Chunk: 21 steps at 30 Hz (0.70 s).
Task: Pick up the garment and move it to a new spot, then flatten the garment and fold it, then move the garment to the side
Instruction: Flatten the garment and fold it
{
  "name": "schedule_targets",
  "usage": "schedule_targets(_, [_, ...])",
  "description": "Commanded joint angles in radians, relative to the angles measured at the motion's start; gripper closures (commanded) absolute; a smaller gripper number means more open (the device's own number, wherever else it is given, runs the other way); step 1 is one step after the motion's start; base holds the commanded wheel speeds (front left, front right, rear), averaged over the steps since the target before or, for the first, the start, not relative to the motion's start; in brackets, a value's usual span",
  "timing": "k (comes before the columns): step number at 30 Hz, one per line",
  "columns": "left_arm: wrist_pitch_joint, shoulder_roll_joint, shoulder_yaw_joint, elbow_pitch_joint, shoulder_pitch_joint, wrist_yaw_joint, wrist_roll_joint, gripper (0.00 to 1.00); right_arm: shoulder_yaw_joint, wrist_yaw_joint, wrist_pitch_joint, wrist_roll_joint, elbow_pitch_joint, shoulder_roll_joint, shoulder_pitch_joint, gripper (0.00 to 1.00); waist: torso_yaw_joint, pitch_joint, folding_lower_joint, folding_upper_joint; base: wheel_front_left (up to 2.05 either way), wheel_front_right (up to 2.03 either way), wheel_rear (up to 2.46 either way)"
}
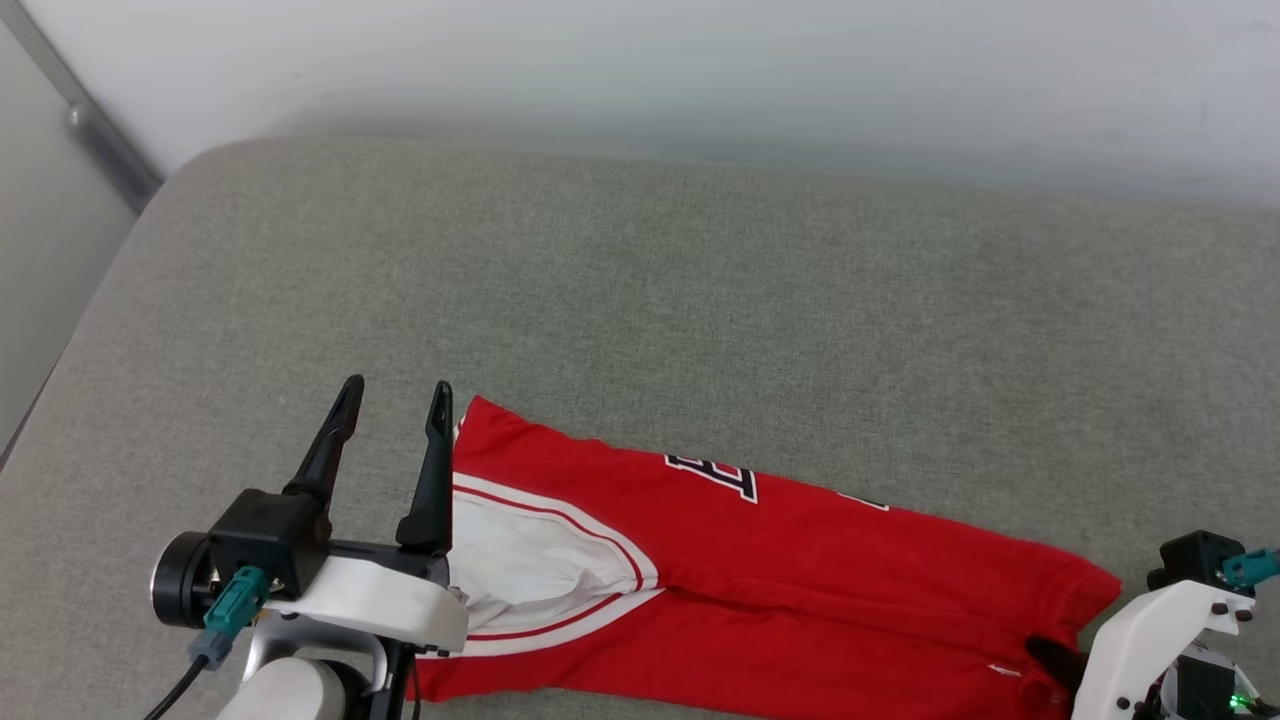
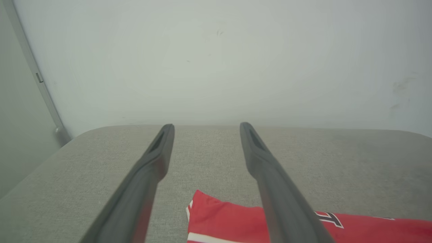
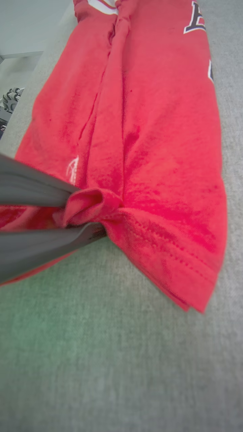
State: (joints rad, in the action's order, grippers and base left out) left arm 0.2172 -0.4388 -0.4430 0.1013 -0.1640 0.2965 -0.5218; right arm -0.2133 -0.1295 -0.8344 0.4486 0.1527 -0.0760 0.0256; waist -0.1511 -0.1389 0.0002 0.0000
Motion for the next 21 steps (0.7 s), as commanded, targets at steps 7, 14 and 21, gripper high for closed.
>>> schedule_targets(7, [-0.029, -0.024, -0.002, -0.012, 0.018, 0.032, 0.019, 0.00, 0.012, -0.001, 0.029, -0.001, -0.021, -0.055, 0.026, 1.00, 0.030, 0.073, -0.0002, 0.0000, 0.00, 0.00, 0.00])
schedule_targets(14, [-0.042, -0.036, 0.000, 0.005, 0.043, 0.051, 0.017, 0.00, -0.061, -0.001, 0.011, -0.024, -0.043, -0.086, 0.026, 1.00, 0.068, 0.106, -0.0002, 0.0000, 0.00, 0.00, 0.00])
schedule_targets(21, [-0.050, -0.039, -0.012, 0.017, 0.047, 0.053, 0.022, 0.00, -0.300, -0.001, -0.032, -0.059, -0.119, -0.048, 0.020, 1.00, 0.097, 0.113, -0.0002, 0.0000, 0.00, 0.00, 0.00])
